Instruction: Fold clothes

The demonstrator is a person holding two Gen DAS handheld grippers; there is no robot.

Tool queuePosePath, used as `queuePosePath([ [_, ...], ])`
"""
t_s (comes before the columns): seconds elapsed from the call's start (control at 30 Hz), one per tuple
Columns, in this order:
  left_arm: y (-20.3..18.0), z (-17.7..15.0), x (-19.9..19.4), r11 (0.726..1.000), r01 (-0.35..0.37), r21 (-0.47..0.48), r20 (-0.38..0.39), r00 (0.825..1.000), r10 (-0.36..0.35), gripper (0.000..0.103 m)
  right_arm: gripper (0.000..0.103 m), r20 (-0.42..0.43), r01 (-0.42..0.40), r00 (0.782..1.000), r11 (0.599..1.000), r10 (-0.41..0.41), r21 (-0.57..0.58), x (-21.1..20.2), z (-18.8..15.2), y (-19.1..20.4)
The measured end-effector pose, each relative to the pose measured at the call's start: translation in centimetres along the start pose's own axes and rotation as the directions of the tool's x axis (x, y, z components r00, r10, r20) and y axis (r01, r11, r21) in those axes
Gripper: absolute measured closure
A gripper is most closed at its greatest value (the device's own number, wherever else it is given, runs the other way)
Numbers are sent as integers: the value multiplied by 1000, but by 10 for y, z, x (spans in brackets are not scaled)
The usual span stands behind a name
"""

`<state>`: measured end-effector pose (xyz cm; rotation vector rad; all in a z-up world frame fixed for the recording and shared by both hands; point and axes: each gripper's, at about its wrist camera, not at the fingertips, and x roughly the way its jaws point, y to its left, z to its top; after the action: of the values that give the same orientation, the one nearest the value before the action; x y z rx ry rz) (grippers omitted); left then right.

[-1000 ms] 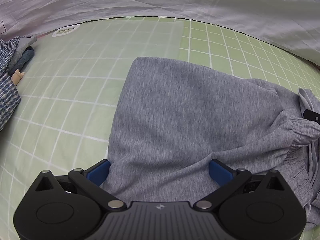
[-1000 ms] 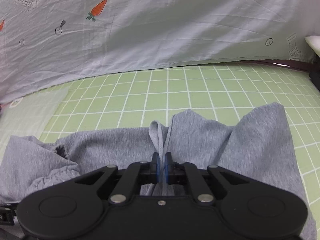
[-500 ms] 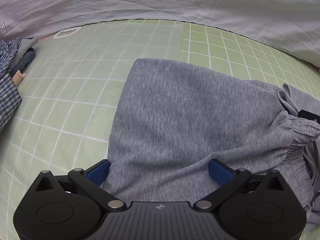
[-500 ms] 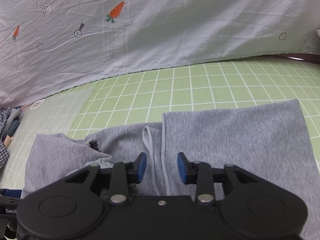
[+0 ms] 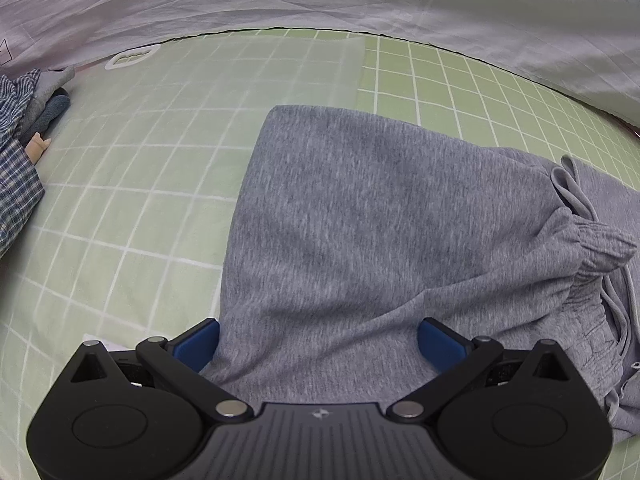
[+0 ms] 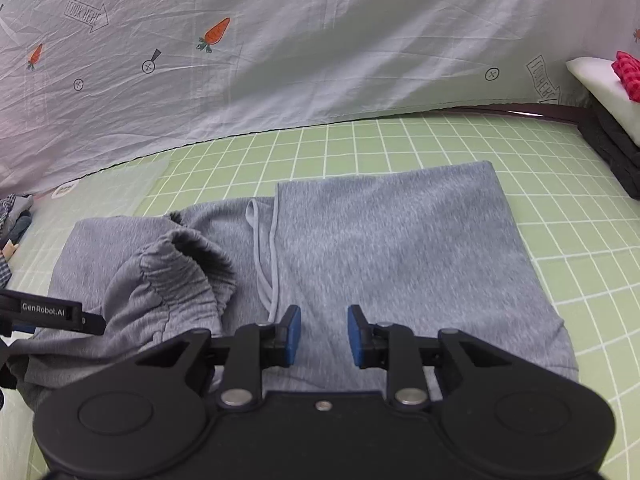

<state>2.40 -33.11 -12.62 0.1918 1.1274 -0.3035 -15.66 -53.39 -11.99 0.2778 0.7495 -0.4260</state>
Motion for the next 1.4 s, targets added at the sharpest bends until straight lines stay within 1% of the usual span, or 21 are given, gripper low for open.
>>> queuePosePath([
  [0.17, -1, -20, -8, 1000, 1, 26, 2, 1000, -1, 0, 77, 11, -20, 1000, 996, 21, -82, -13, -11, 18],
  [0.3, 2, -30, -13, 999, 8, 35, 7, 1000, -8, 0, 76, -8, -47, 999, 987, 47, -154, -12, -20, 36],
  [0.37, 2, -35, -15, 999, 12, 34, 11, 1000, -13, 0, 76, -39, -44, 999, 983, 37, -177, -4, -25, 41],
  [0.43, 4, -39, -16, 999, 16, 31, 19, 1000, -16, 0, 75, -72, -23, 997, 982, 10, -186, 4, -30, 44],
  [0.47, 4, -41, -17, 999, 16, 31, 22, 1000, -17, 0, 74, -85, -16, 996, 982, 0, -189, 7, -32, 44],
  [0.5, 5, -43, -18, 999, 17, 32, 25, 1000, -18, 0, 69, -97, -10, 995, 981, -9, -192, 10, -34, 44],
  [0.57, 6, -45, -18, 999, 20, 32, 32, 999, -21, 0, 69, -83, -7, 997, 976, -11, -219, 10, -39, 45],
  [0.6, 6, -46, -18, 999, 20, 31, 35, 999, -22, 0, 72, -82, -12, 997, 975, -6, -220, 9, -40, 44],
  [0.63, 6, -46, -18, 999, 21, 30, 38, 999, -22, 0, 81, -81, -18, 997, 976, 0, -218, 9, -40, 43],
  [0.67, 7, -46, -18, 999, 21, 30, 39, 999, -22, 0, 93, -82, -24, 997, 979, 7, -204, 7, -39, 40],
  [0.7, 7, -46, -18, 999, 22, 29, 40, 999, -23, 0, 102, -82, -30, 997, 982, 15, -187, 5, -38, 37],
  [0.8, 6, -47, -18, 999, 23, 28, 44, 999, -24, 0, 102, -42, -64, 997, 989, 59, -135, -13, -36, 31],
  [0.93, 7, -48, -18, 999, 24, 26, 51, 998, -25, 0, 102, 2, -121, 992, 979, 123, -165, -33, -34, 37],
  [0.97, 8, -48, -18, 999, 24, 25, 52, 998, -25, 0, 102, -9, -124, 992, 977, 125, -172, -32, -36, 39],
  [1.07, 9, -49, -18, 999, 26, 27, 54, 998, -28, 0, 101, -97, -126, 989, 984, 114, -123, -14, -42, 34],
  [1.17, 10, -49, -18, 999, 33, 32, 54, 998, -34, 0, 97, -95, -126, 989, 987, 117, -100, -15, -42, 31],
  [1.2, 10, -50, -18, 999, 33, 32, 56, 998, -35, 0, 90, -75, -124, 990, 987, 116, -103, -18, -40, 32],
  [1.23, 10, -50, -18, 999, 33, 31, 58, 998, -35, 0, 77, -53, -120, 992, 987, 115, -107, -22, -37, 32],
  [1.27, 10, -50, -18, 999, 33, 31, 60, 998, -35, 0, 71, -34, -116, 993, 987, 113, -111, -25, -35, 32],
  [1.3, 10, -50, -18, 999, 32, 31, 61, 998, -34, 0, 68, -15, -112, 994, 987, 111, -115, -28, -33, 32],
  [1.4, 11, -51, -18, 999, 31, 30, 63, 997, -33, 0, 68, 2, -92, 996, 989, 93, -118, -30, -30, 30],
])
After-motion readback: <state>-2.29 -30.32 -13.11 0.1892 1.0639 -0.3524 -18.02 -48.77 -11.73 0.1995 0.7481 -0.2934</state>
